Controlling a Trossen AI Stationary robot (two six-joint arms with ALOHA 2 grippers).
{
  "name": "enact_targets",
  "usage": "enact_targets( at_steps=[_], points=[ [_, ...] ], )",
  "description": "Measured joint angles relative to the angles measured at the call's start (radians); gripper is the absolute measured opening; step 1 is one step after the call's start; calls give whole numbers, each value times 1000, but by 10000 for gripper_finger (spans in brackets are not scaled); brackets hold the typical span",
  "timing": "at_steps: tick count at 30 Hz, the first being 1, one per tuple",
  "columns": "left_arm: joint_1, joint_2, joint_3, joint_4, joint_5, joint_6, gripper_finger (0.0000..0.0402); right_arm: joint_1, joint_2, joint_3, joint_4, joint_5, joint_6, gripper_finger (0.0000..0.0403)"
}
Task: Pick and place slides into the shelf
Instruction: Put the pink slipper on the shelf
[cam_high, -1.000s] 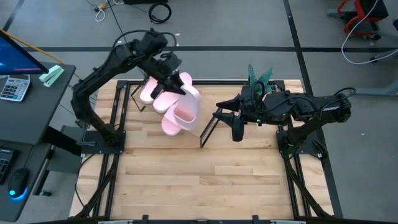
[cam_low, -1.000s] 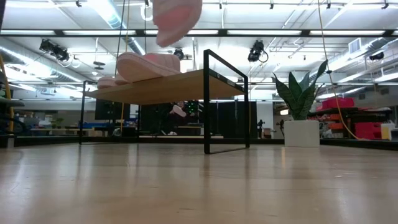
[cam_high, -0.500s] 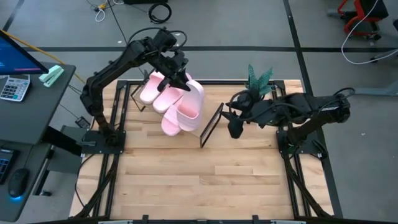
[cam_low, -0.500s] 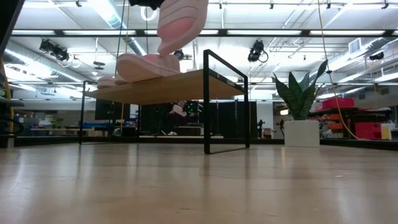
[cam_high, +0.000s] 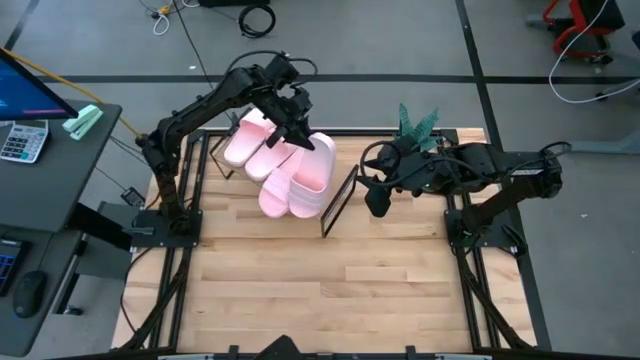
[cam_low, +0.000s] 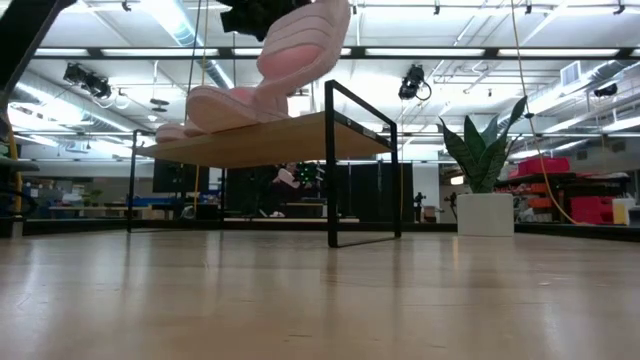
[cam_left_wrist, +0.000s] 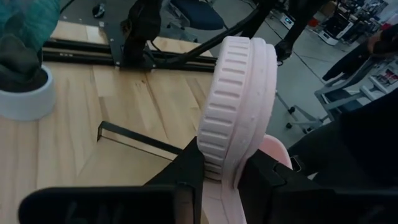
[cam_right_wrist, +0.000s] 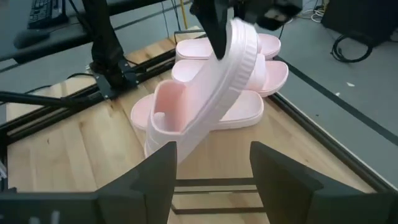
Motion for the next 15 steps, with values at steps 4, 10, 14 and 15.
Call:
enact_targets(
  at_steps=[4,10,14,15],
  points=[
    [0,32,0,-5,-12,12,73,-2,-1,0,0,-1,-7,209],
    [1,74,0,-18,-25,28,71,1,-1,0,-6,-20,-5,206],
    [1,79,0,-19,-42,33,75,1,-1,0,-23,-21,0,203],
    [1,78,0,-19,-47,35,75,1,-1,0,-28,-21,3,203]
  ],
)
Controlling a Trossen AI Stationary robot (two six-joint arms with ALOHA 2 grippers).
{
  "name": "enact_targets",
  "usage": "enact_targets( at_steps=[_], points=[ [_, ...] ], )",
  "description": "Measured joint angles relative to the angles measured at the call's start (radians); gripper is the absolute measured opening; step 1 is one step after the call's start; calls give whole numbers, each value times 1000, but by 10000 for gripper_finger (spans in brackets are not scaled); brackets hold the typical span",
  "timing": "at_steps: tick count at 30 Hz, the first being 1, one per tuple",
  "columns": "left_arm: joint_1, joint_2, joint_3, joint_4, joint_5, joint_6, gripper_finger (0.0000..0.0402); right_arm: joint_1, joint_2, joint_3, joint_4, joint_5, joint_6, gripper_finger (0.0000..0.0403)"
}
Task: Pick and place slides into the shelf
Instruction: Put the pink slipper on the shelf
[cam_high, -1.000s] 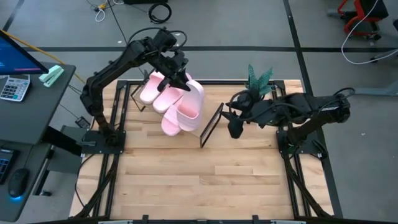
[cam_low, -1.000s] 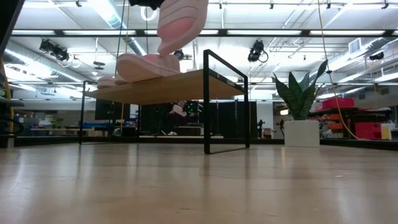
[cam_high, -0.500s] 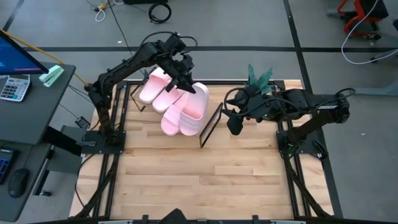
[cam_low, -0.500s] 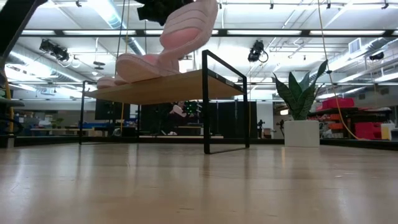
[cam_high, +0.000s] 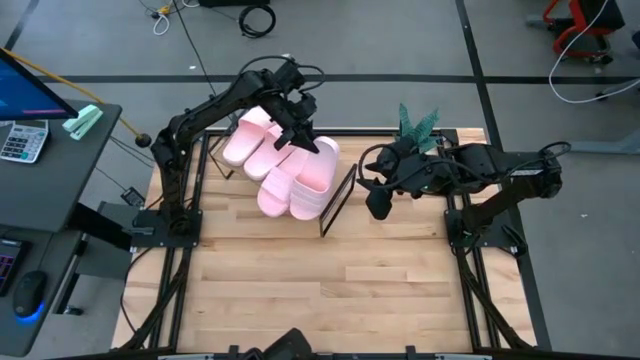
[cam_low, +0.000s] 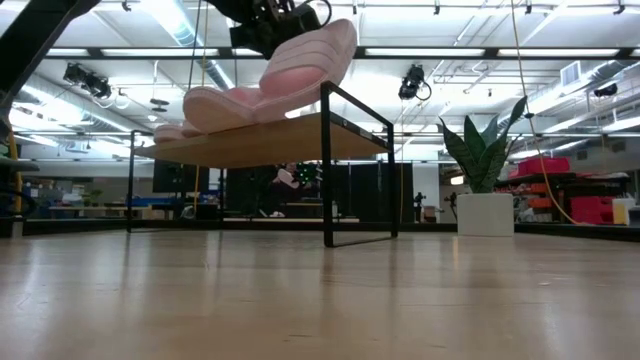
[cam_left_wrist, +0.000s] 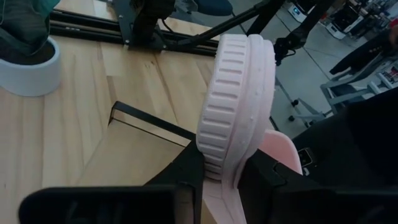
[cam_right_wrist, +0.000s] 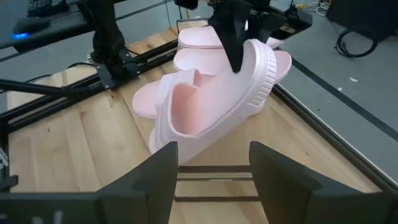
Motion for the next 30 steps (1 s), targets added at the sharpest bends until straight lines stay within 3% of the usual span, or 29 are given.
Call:
enact_targets(
  at_steps=[9,16,30],
  points=[
    [4,0,0,-39,-40,13,74,0,0,0,-18,0,6,203],
    [2,0,-1,-98,-139,47,70,0,0,0,-19,1,7,199],
    [-16,21,-7,-80,-165,45,79,0,0,0,-19,1,7,197]
  ],
)
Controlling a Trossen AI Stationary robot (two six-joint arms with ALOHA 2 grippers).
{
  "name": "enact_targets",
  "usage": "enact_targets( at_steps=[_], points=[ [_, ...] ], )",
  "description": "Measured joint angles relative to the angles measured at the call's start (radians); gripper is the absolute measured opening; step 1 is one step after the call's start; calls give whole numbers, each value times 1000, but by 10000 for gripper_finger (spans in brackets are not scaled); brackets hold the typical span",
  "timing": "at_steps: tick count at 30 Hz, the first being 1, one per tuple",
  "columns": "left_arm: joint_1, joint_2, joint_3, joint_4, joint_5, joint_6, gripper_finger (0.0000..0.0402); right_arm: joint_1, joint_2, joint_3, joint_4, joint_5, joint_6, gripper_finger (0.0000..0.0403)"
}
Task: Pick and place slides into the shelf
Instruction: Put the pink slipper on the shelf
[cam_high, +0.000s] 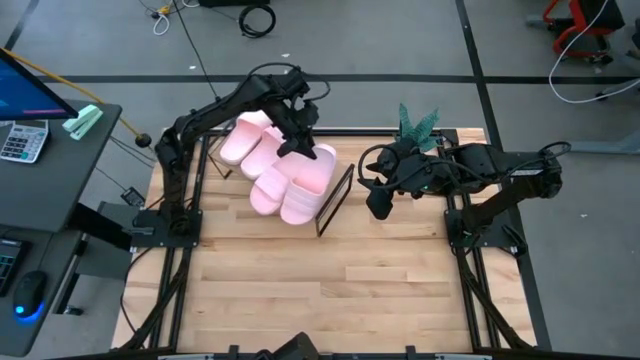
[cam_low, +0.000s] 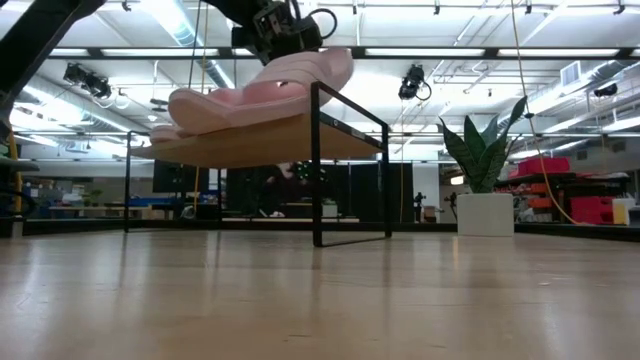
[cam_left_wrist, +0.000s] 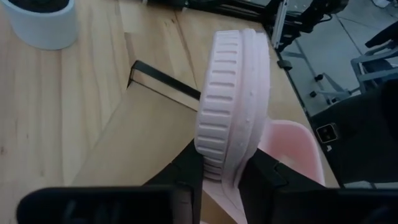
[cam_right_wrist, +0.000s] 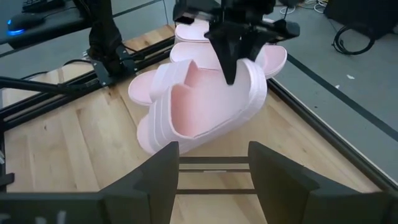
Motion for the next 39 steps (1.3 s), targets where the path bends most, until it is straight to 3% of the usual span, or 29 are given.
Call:
enact_targets(
  at_steps=[10,26,39],
  points=[
    [-21,69,-3,81,-51,-28,80,0,0,0,-13,1,0,197],
    [-22,78,-3,118,-164,-20,103,0,0,0,-27,0,-2,197],
    [-67,79,-3,175,-332,-27,189,0,0,0,-44,0,-1,197]
  ],
)
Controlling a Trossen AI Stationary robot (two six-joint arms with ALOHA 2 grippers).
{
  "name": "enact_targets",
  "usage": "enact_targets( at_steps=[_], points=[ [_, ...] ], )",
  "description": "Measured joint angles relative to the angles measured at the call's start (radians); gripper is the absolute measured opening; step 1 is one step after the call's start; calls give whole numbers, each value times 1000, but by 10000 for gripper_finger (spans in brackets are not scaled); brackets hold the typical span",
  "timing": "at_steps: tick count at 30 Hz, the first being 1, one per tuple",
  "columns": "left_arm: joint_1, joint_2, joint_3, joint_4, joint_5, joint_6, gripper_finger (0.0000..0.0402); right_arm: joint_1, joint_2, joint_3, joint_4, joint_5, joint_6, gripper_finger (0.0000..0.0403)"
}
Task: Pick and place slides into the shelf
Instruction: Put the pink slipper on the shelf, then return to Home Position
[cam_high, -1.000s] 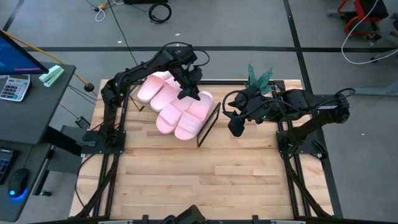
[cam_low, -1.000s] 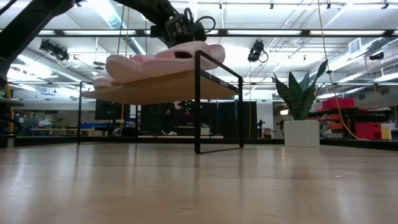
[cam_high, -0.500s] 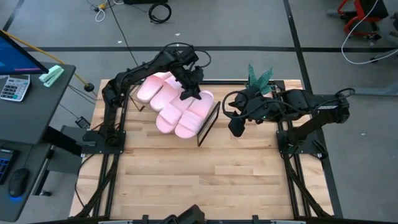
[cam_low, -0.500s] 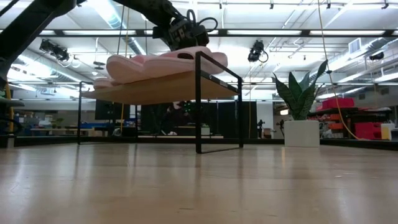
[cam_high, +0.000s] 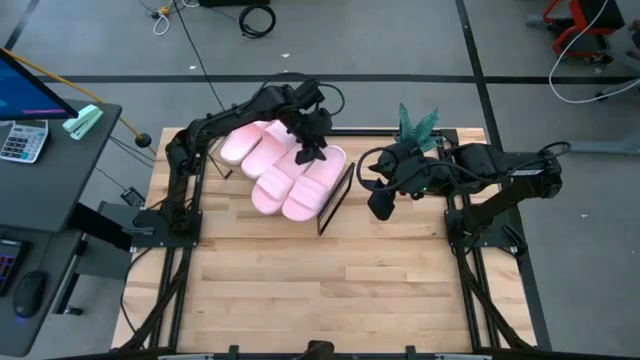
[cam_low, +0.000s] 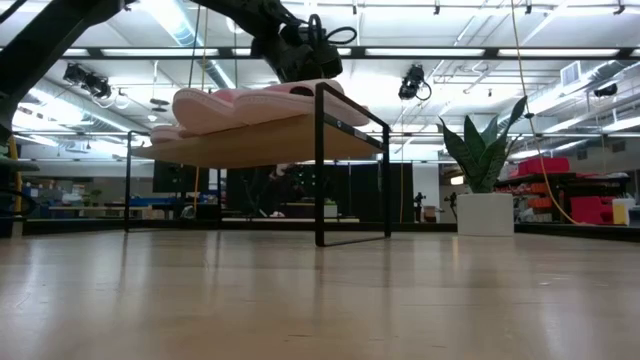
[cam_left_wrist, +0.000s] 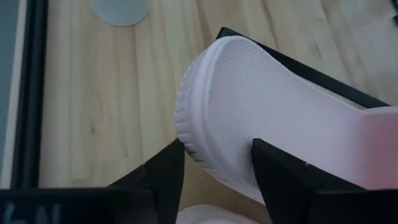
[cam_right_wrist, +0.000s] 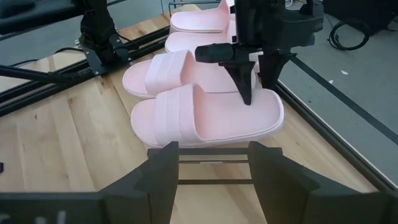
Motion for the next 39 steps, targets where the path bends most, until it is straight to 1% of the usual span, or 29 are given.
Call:
enact_targets(
  at_steps=[9,16,21,23,24,27,29,33,39],
  points=[
    [-33,0,0,13,-89,-22,221,0,0,0,-19,0,18,197],
    [-34,0,1,12,-124,-58,231,0,0,0,-19,0,25,197],
    [-34,0,1,13,-128,-84,232,0,0,0,-19,0,25,197],
    [-34,-2,1,13,-113,-90,227,0,0,0,-19,0,17,197],
    [-34,-2,1,14,-90,-101,223,0,0,0,-22,0,11,197],
    [-37,-7,1,32,16,-120,207,0,0,0,-63,0,-1,197],
    [-43,-14,1,60,57,-142,194,0,-1,0,-108,1,3,197],
    [-57,-51,1,128,65,-181,167,1,-11,0,-153,9,15,195],
    [-82,-151,2,167,71,-204,126,8,-45,0,-162,32,3,182]
  ],
)
